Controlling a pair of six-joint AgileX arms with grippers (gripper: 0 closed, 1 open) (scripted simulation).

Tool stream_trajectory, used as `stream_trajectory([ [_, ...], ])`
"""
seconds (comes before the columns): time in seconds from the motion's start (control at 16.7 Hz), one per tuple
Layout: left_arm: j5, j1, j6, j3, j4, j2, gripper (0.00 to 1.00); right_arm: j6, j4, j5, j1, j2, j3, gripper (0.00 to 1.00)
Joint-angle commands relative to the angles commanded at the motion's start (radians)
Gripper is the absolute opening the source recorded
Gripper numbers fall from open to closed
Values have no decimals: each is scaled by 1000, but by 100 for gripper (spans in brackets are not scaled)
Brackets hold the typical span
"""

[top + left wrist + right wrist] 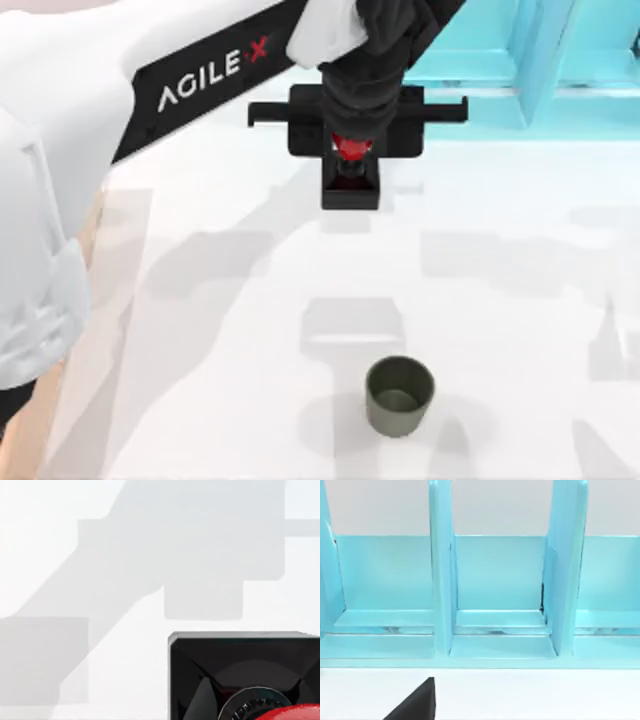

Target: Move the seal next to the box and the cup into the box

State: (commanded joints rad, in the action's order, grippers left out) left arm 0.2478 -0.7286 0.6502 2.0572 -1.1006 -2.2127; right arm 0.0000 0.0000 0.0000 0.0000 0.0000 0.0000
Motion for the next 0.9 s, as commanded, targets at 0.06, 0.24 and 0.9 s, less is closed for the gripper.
stream_trajectory([
  [0.06, 2, -5, -1, 4, 0, -4, 0, 0, 0, 0, 0, 0, 0, 100],
  [0.24, -6, 17, -22, -34, 15, 33, 0, 0, 0, 0, 0, 0, 0, 100],
  [0.9, -113, 316, -298, -657, 182, 523, 0, 0, 0, 0, 0, 0, 0, 100],
])
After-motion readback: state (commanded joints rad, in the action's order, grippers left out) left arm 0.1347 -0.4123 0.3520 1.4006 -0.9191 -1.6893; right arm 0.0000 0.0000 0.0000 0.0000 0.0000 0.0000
